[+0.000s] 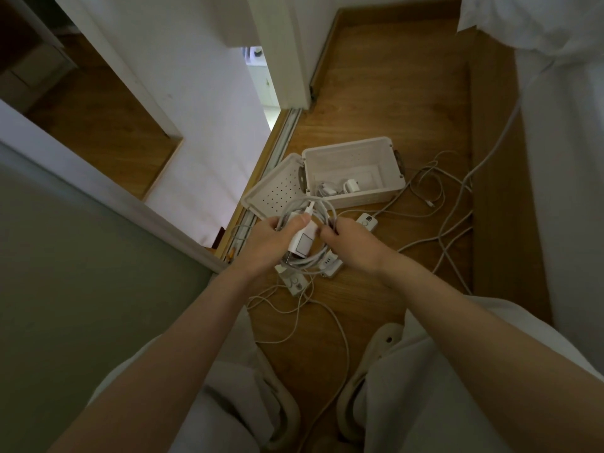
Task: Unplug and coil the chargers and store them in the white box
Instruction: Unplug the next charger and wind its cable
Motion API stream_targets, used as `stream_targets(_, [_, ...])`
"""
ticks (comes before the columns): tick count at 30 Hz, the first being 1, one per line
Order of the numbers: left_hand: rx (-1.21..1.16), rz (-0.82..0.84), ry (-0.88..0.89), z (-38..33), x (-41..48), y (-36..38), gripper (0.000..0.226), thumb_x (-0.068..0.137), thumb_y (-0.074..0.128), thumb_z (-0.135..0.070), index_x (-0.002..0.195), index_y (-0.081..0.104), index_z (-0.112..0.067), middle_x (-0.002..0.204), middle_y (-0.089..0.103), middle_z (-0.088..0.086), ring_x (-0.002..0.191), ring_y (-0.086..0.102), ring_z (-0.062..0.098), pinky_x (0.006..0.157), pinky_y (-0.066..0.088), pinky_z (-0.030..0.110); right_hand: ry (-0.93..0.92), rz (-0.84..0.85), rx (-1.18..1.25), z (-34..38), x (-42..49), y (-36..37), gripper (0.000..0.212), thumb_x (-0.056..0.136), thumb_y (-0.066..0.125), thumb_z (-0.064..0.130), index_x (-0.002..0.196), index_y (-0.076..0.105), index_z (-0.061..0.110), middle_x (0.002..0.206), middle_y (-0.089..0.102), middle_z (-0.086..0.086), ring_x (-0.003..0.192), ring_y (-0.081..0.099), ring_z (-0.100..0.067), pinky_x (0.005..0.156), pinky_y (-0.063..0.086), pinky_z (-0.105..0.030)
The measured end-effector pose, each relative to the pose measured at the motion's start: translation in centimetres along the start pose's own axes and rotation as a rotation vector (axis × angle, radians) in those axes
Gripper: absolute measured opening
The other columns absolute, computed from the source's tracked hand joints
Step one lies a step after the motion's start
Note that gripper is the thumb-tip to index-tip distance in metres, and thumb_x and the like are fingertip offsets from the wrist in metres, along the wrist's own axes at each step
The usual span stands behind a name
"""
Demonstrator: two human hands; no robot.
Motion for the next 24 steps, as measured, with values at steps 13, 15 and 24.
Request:
stream_targets(13, [-0.144,0.118,-0.003,-0.9,-0.3,-0.1,0.038,0.098,0.036,-0.041,0.117,0.057,-0.016,0.105,0.068,0.015,0.088,0.069,0.024,0.076,0.055,0.034,0.124,0.170,0.293,-0.6,-0.3,-0.3,0.036,0.098,0.030,0.045,0.084,0.054,0.023,0.068,0.040,0.007,0.062,0.035,-0.008,0.061,0.032,-0.019])
stream_targets(15, [-0.185,0.105,-0.010,-0.9,-0.2,-0.8,0.044,0.098,0.035,-0.043,0.125,0.053,-0.014,0.108,0.068,0.017,0.095,0.068,0.028,0.081,0.055,0.038,0.199,0.137,0.465,-1.2,0.0,-0.1,0.045,0.098,0.023,0.051,0.101,0.056,0.020,0.069,0.036,0.003,0.063,0.032,-0.011,0.062,0.030,-0.023])
stream_targets(24, [-0.309,0.081,0.040,-1.7,-0.9,-0.1,0.036,0.100,0.033,-0.039,0.107,0.062,-0.019,0.098,0.067,0.012,0.089,0.062,0.025,0.081,0.049,0.039,0.164,-0.065,0.220,-2.1,0.4,0.4,0.021,0.098,0.039,0.009,0.089,0.052,0.023,0.071,0.061,0.004,0.052,0.048,-0.001,0.054,0.033,-0.018])
Point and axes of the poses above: each hand's wrist, its own x-axis towards the middle knuckle, its own y-axis out of the palm, z = x × y, the point moved 5 cm from there along x, towards the middle knuckle
